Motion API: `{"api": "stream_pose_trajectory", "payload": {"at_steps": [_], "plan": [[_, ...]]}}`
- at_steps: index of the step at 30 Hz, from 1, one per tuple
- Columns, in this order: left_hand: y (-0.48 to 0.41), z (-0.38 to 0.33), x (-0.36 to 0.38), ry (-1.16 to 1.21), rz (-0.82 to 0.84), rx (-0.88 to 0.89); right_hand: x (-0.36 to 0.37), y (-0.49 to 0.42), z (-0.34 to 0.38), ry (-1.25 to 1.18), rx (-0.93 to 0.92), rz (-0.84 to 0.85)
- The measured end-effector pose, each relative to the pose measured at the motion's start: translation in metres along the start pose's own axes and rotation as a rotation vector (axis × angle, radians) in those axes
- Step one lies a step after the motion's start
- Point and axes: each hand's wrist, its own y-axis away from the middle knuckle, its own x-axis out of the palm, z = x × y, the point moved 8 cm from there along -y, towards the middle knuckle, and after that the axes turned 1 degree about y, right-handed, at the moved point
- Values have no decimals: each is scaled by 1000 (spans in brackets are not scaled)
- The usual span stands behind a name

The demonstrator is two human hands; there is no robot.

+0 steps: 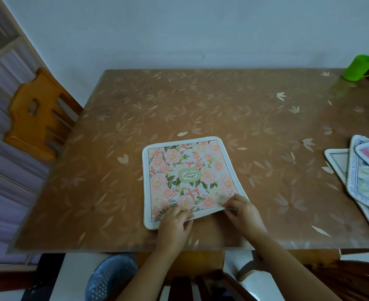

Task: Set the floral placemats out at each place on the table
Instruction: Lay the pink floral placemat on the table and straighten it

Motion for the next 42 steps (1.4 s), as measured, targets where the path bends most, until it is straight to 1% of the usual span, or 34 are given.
{"api": "stream_pose_trajectory", "payload": {"at_steps": [3, 8, 12, 14, 17, 19, 22, 25, 27, 30, 34, 38, 42], "plan": [[8, 15, -8, -3, 0, -14, -7, -1, -9, -21, 42, 14], [15, 18, -16, -57, -1, 66, -4, -1, -10, -2, 81, 0], [13, 12, -10, -64, 45, 63, 10, 4, 5, 51, -8, 50], [12, 11, -6, -63, 50, 56, 15, 3, 9, 41, -17, 59], [13, 21, -6, -60, 49, -32, 12, 0, 8, -5, 37, 23], [14, 25, -9, -73, 39, -33, 7, 1, 3, -16, 57, 21], [15, 31, -17, -40, -19, -37, -6, 2, -11, -26, 111, -8], [14, 30, -21, 21, -53, -51, -14, 4, -21, 28, 146, -36], [12, 23, -20, 67, -44, -60, -9, 7, -17, 66, 125, -15], [9, 10, -12, 106, -19, -55, 8, 13, 6, 56, 19, 53], [5, -8, -1, 142, -40, -66, 24, 21, 37, -46, -108, 92], [7, -18, 6, 210, -76, -65, 18, 24, 42, -110, -129, 84], [11, -23, 11, 215, -32, 0, 6, 26, 30, -58, -127, 98]]}}
